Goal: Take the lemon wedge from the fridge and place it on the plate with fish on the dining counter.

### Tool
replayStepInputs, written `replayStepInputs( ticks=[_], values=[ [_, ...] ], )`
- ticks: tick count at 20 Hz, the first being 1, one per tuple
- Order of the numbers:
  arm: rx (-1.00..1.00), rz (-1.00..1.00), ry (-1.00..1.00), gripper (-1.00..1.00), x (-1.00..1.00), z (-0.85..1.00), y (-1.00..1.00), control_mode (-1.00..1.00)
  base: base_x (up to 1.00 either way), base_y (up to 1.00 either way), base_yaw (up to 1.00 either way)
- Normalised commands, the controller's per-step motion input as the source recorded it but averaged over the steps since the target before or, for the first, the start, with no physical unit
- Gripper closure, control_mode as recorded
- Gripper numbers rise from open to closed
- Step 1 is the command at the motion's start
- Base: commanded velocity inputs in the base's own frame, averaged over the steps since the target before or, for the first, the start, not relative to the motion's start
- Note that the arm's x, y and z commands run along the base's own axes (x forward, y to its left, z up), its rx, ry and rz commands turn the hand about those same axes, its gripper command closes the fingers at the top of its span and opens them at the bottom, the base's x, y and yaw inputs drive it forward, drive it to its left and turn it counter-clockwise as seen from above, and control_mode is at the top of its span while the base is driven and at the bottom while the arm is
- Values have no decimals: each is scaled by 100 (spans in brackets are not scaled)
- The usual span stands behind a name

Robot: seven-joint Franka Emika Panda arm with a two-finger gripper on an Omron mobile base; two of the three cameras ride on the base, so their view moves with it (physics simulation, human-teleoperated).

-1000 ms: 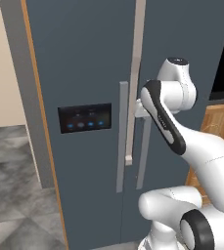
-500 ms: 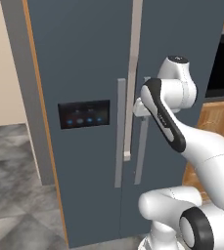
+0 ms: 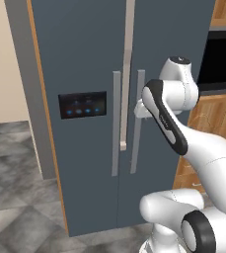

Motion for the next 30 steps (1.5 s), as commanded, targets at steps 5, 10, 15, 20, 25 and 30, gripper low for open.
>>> replayStepInputs(
  ticks=[5, 10, 15, 20, 25, 30],
  values=[
    [0, 0, -5, -100, -5, 0, -3, -100, -5, 0, 0],
    [0, 0, -26, -100, 13, 0, -20, -100, 0, 0, 0],
    [-1, 0, -13, -100, 54, 0, -17, -100, 0, 0, 0],
    [0, 0, 0, -100, 84, -9, -11, -100, 0, 0, 0],
    [0, 0, 0, -100, 100, -7, 0, -100, 0, 0, 0],
    [0, 3, -10, -100, 53, -28, 1, -100, 0, 0, 0]
  ],
)
